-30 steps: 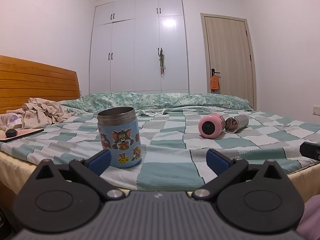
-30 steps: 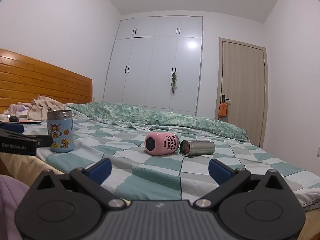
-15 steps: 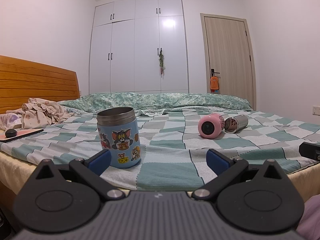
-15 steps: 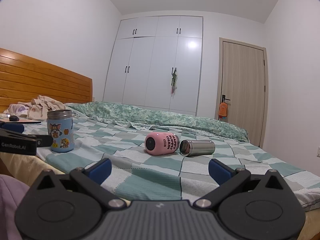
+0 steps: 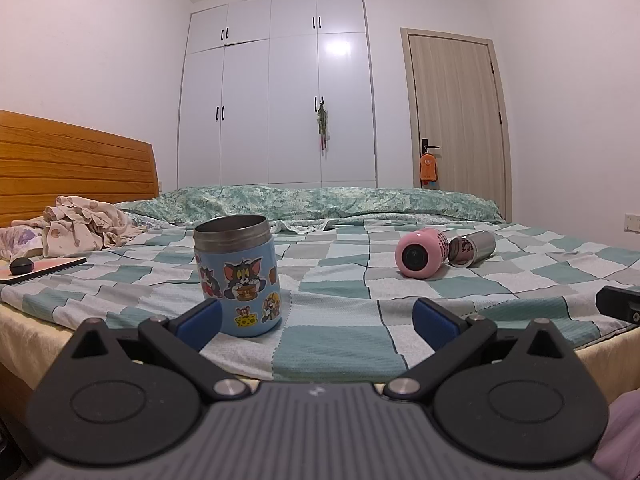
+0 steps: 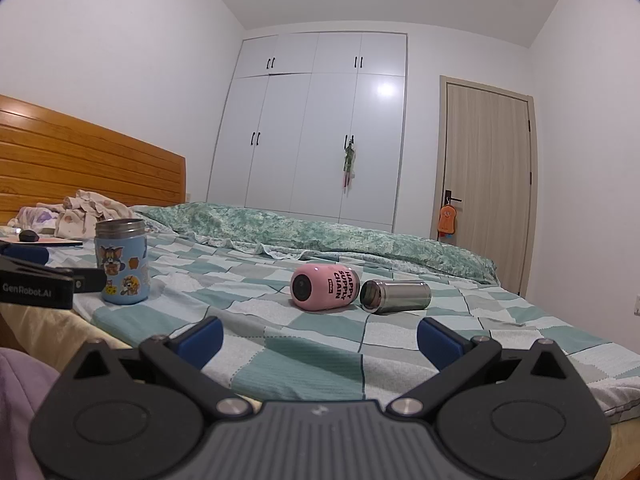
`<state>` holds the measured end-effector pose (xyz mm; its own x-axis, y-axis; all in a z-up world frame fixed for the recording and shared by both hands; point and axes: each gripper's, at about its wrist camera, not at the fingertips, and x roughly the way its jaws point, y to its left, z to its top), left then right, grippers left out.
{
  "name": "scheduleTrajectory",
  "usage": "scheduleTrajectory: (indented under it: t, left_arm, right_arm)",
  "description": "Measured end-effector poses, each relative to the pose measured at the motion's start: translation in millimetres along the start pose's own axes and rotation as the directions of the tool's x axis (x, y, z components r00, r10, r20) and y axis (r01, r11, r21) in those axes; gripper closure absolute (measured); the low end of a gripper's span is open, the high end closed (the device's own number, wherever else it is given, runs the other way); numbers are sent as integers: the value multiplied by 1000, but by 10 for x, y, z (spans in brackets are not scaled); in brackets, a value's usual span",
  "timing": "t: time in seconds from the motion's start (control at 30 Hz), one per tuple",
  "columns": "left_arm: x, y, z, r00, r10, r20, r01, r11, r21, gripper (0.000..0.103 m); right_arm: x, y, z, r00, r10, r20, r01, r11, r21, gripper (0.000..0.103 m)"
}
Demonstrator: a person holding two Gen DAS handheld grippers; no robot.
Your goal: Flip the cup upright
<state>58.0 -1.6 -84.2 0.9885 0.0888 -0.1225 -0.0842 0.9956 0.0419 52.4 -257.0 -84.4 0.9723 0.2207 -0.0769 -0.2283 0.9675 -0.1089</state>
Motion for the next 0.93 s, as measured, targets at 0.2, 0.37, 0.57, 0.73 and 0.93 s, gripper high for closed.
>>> scheduleTrajectory:
  t: [0.2, 0.37, 0.57, 0.73, 0.93]
  left_arm:
    - [-3, -9, 3, 1000, 0, 1, 0, 1000, 0, 0]
    - [-4, -6, 1, 1000, -1, 2, 1, 1000, 0, 0]
    - [-5, -4, -1, 1000, 1, 2, -1, 1000, 1, 0]
    - [-21, -18, 8, 1000, 1, 8, -1, 1000, 11, 0]
    - [-34, -18, 9, 1000, -3, 15, 3, 1000, 18, 0]
  right_arm:
    - [0, 1, -1, 1000, 0, 0, 0, 1000, 0, 0]
    - [0, 2, -3, 1000, 0, 0, 0, 1000, 0, 0]
    - [-1, 1, -3, 1000, 0, 0, 0, 1000, 0, 0]
    - [-1, 2, -4, 1000, 0, 0, 0, 1000, 0, 0]
    - [0, 4, -5, 1000, 0, 0, 0, 1000, -1, 0]
